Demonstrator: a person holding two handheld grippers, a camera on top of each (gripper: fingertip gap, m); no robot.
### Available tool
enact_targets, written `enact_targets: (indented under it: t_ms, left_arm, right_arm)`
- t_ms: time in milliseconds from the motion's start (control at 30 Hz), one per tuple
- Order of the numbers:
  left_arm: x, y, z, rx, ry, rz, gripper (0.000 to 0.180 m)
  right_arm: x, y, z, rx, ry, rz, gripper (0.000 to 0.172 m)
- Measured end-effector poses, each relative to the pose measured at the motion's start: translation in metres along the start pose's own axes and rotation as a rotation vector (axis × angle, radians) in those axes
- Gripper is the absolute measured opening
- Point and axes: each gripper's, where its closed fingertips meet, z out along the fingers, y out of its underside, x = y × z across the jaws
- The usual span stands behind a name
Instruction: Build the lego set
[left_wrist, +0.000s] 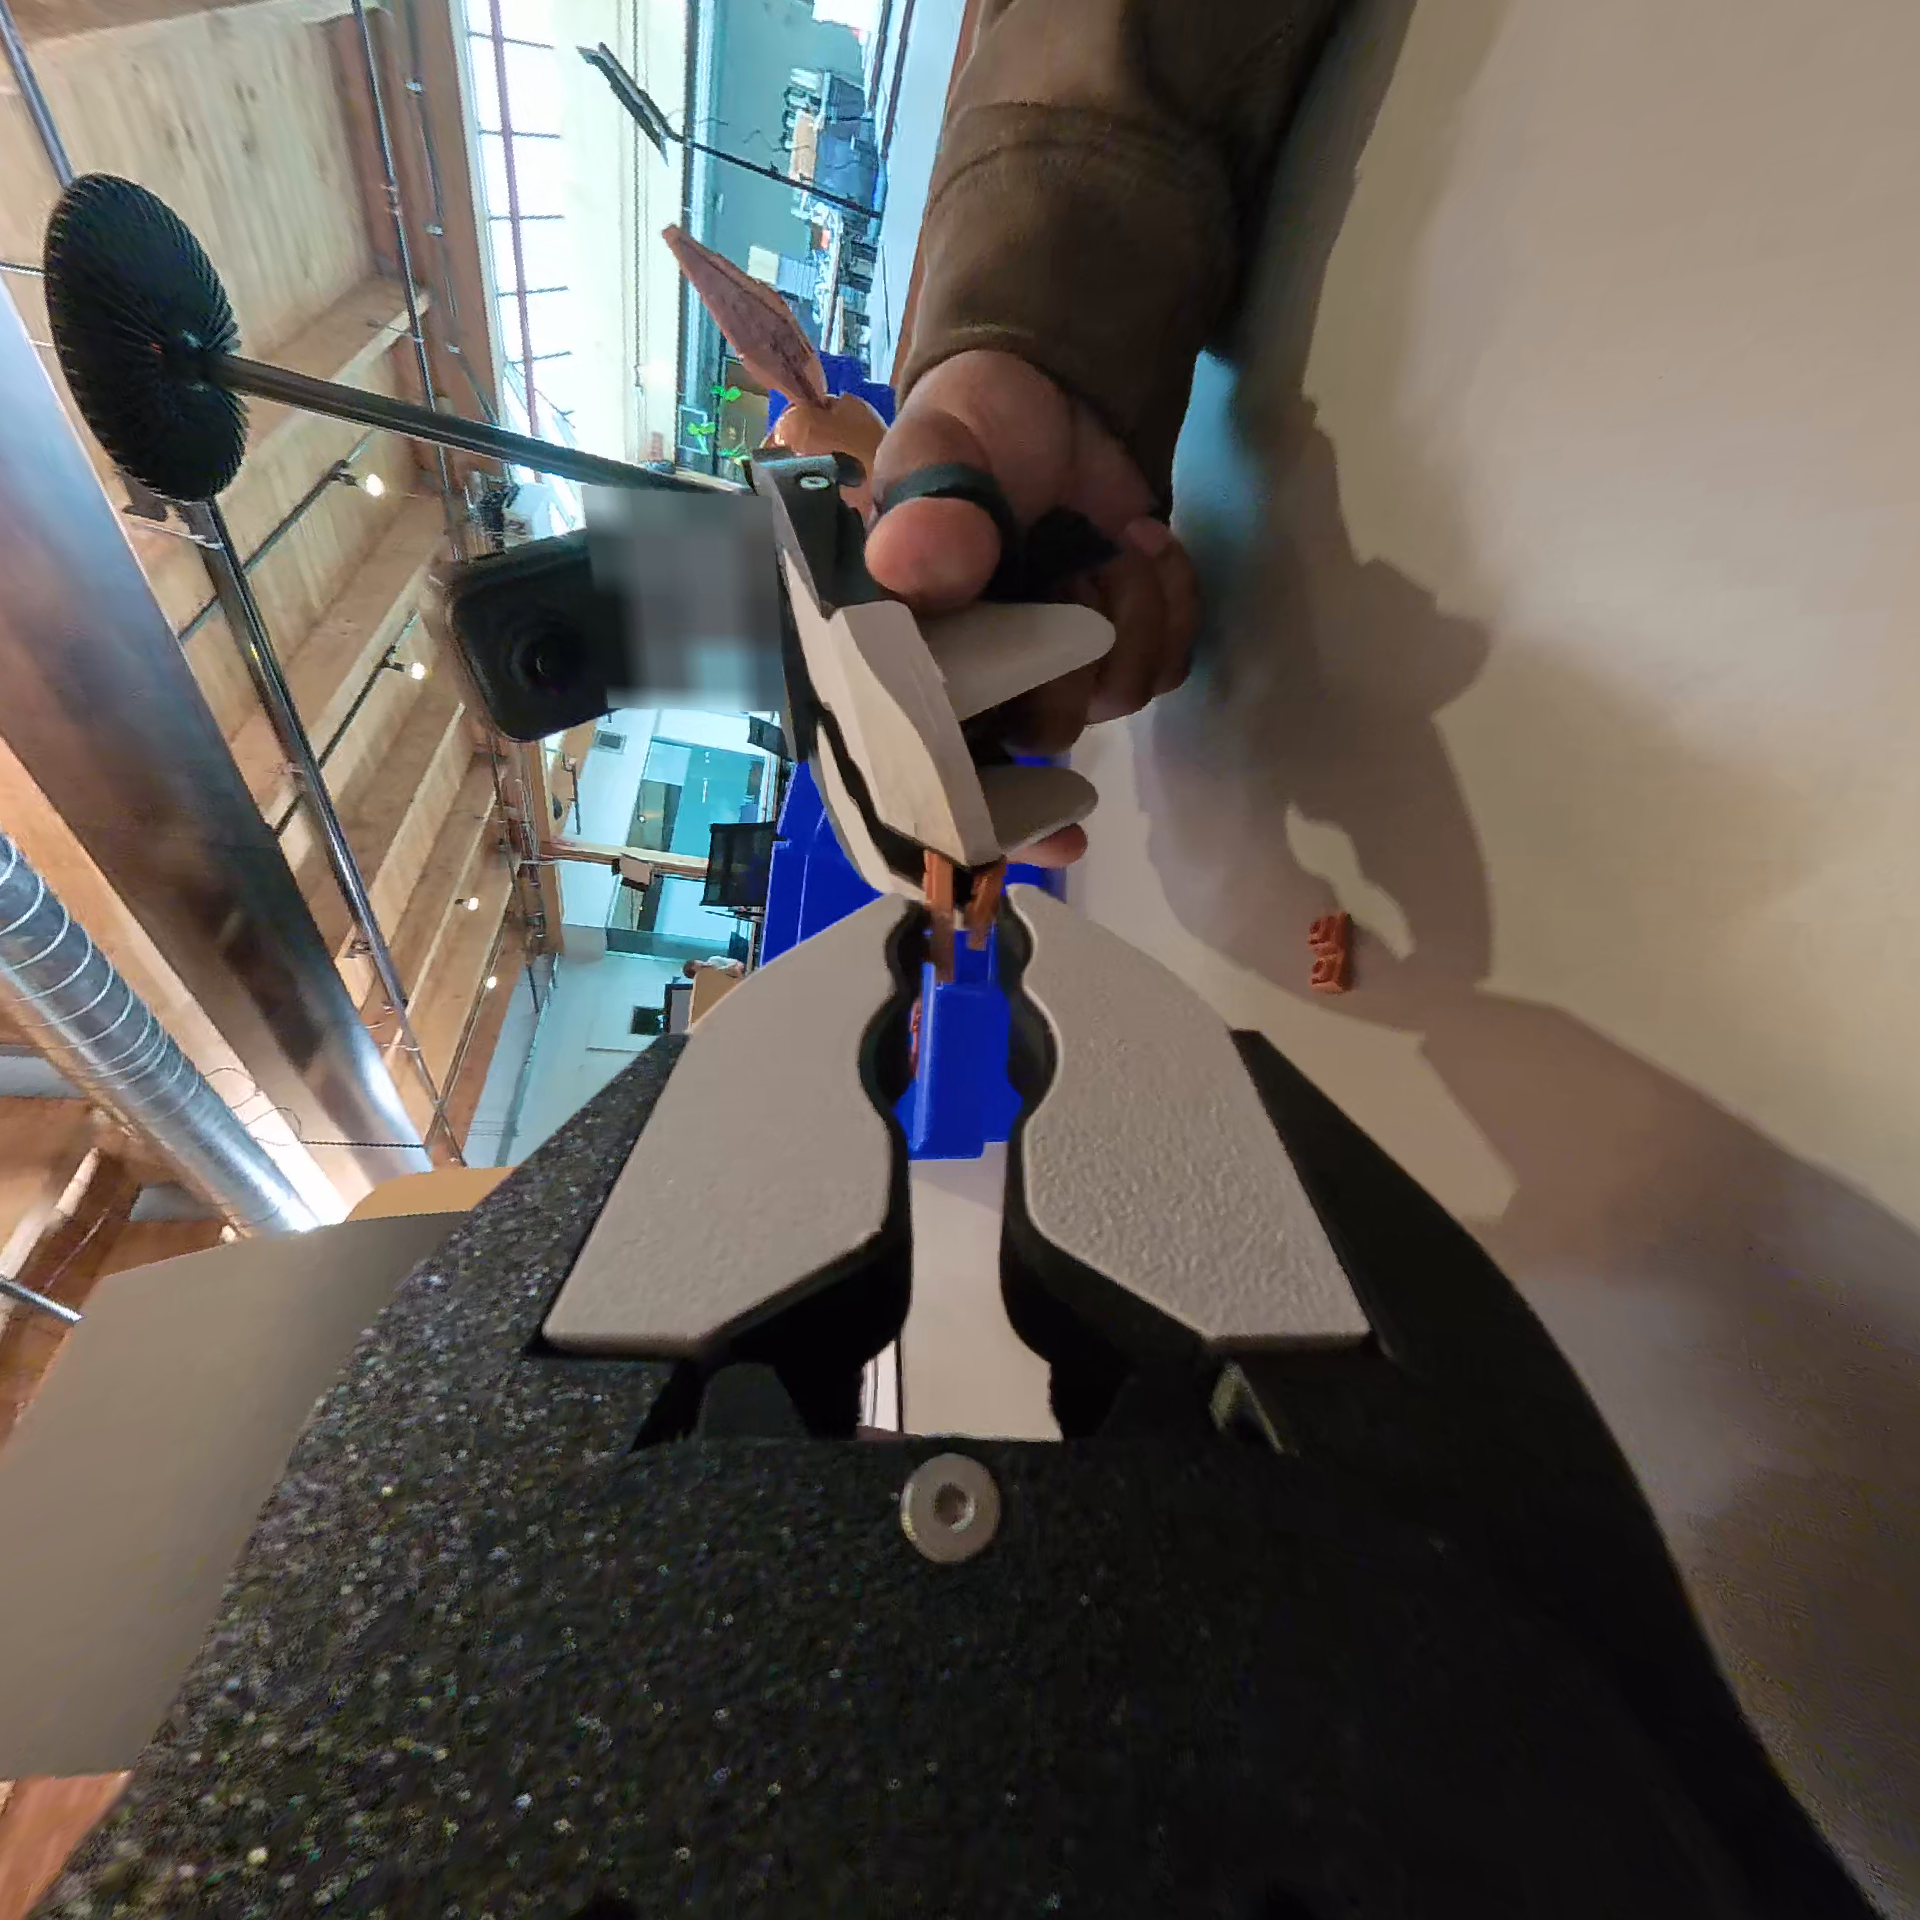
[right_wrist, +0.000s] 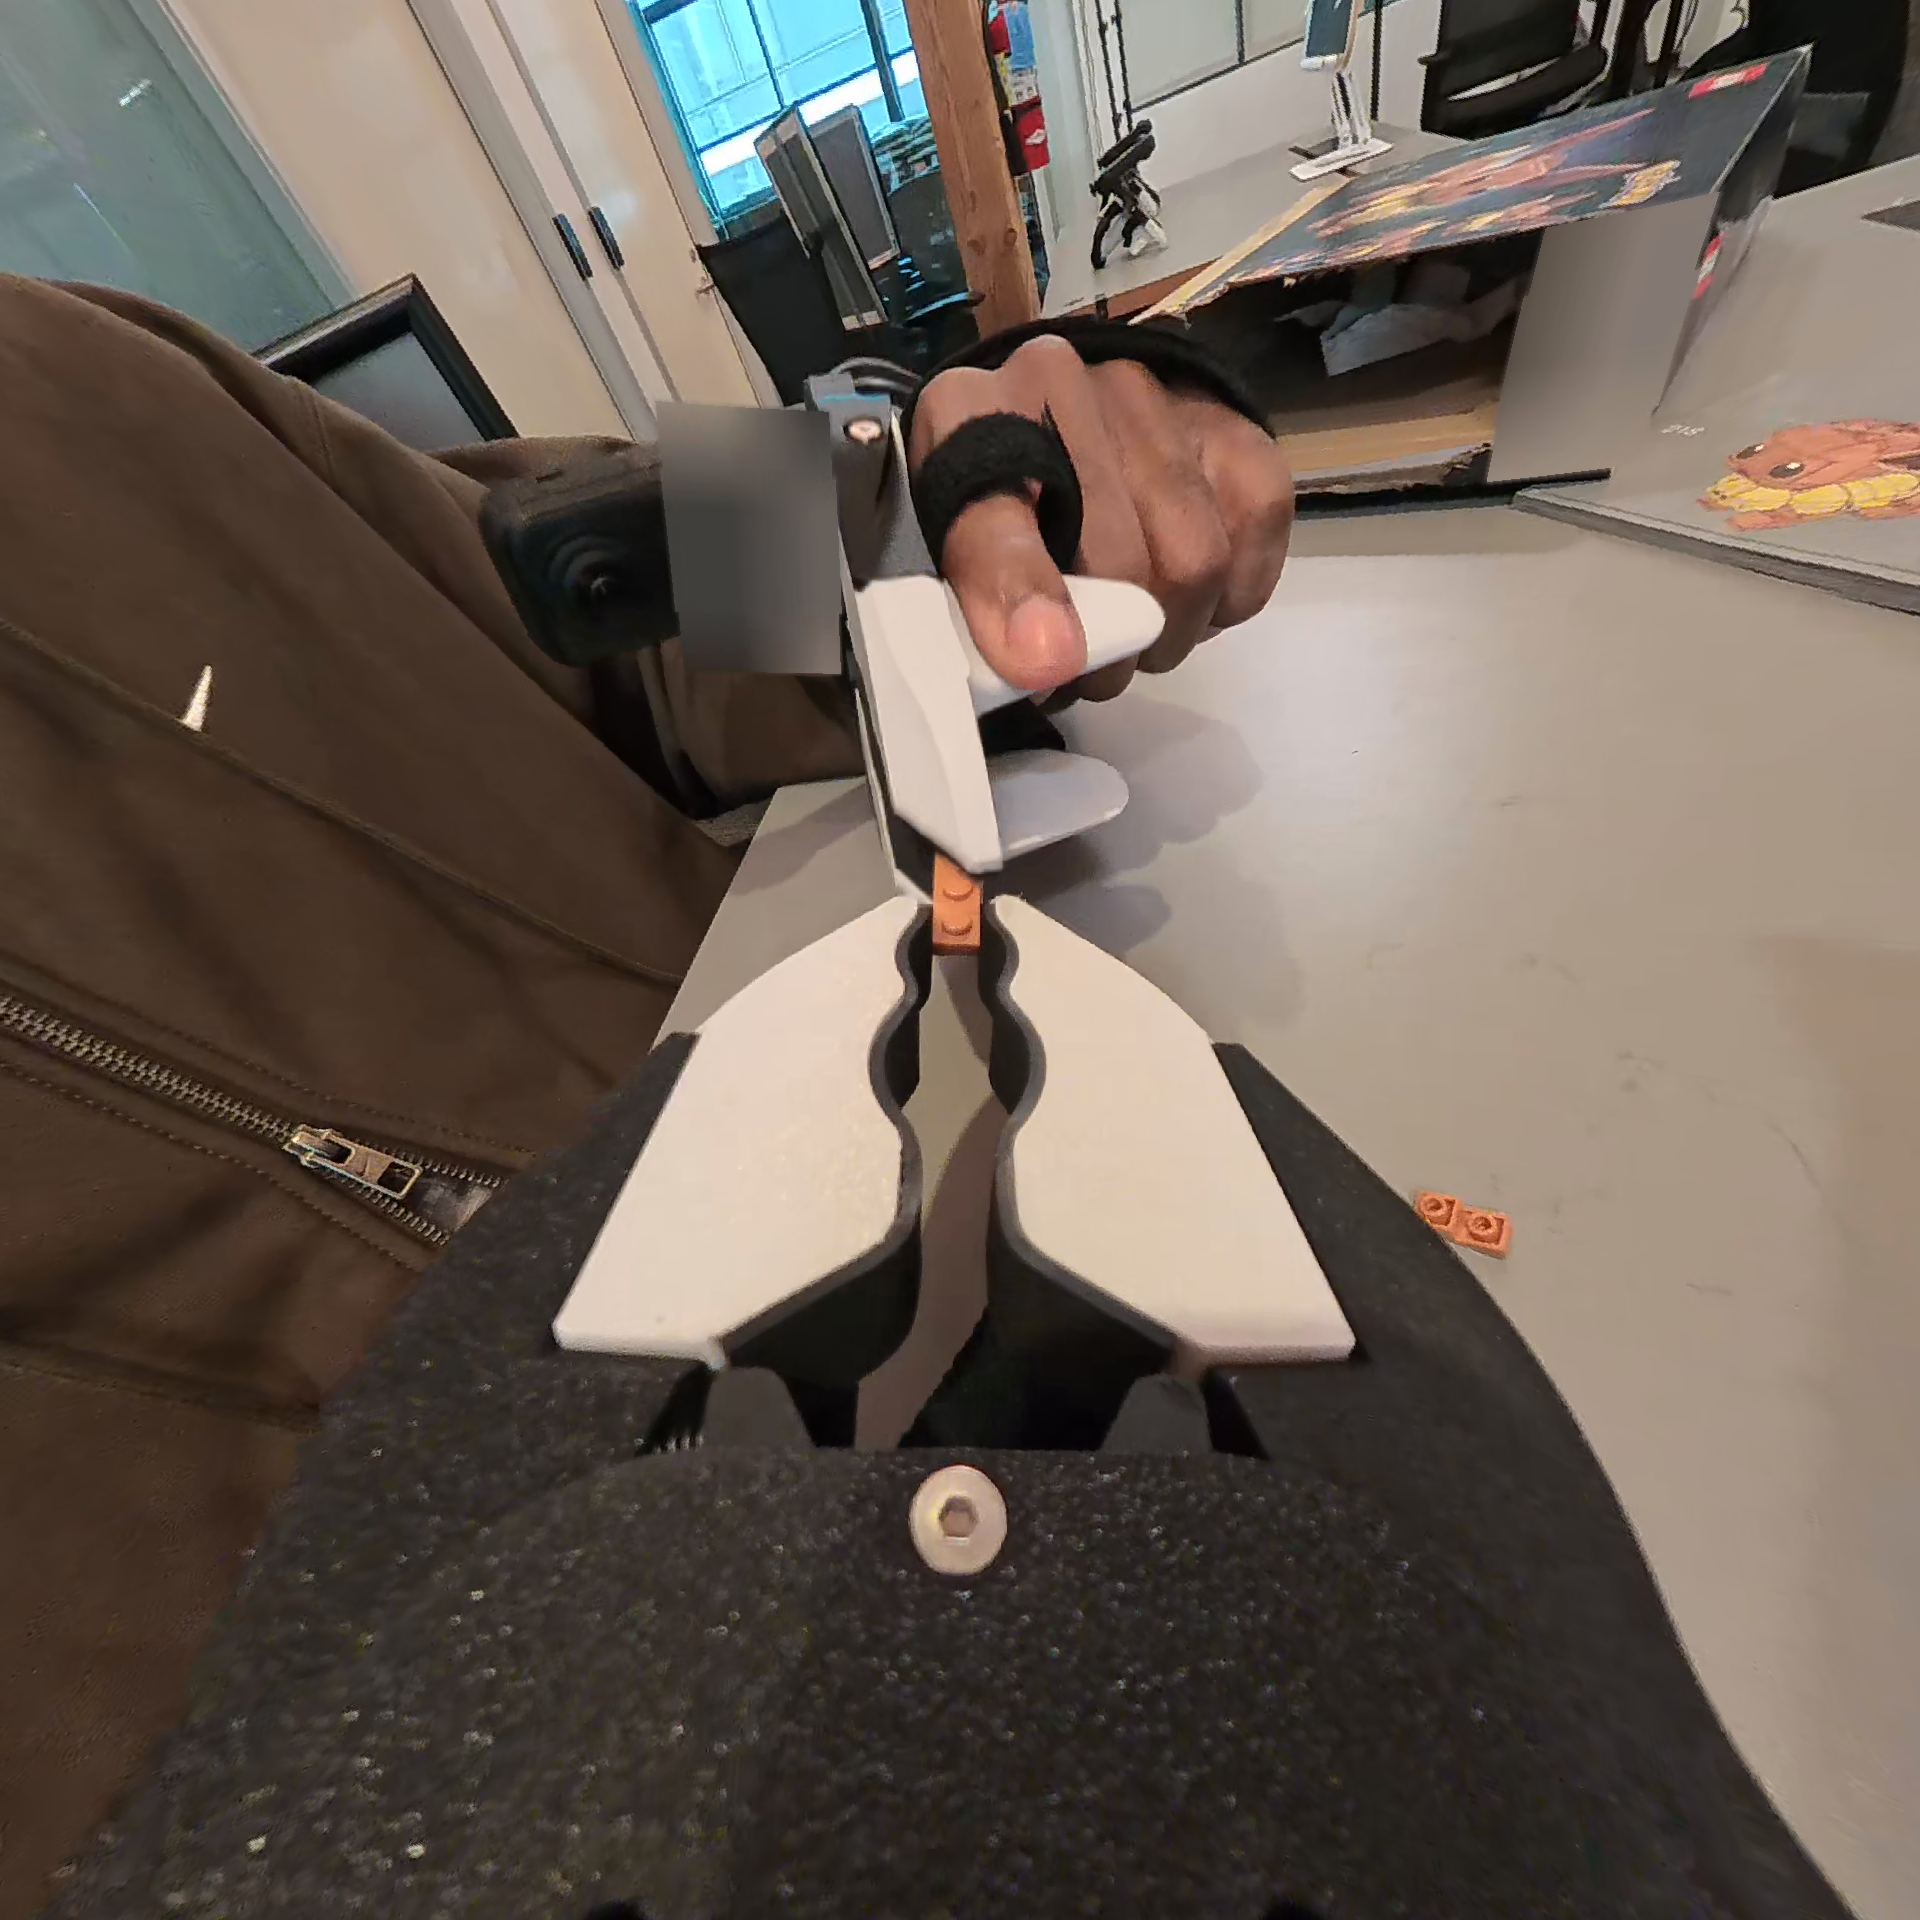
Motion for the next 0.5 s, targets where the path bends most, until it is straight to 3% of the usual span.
enact_targets:
  t_ms: [267,500]
  left_arm:
    - [-0.002,0.002,0.001,-0.014,0.001,-0.055,0.008]
    - [-0.019,0.008,-0.004,0.018,-0.048,-0.267,0.008]
  right_arm:
    - [0.002,-0.004,-0.003,0.02,0.018,-0.038,0.008]
    - [0.015,-0.014,-0.015,-0.012,0.275,-0.409,0.032]
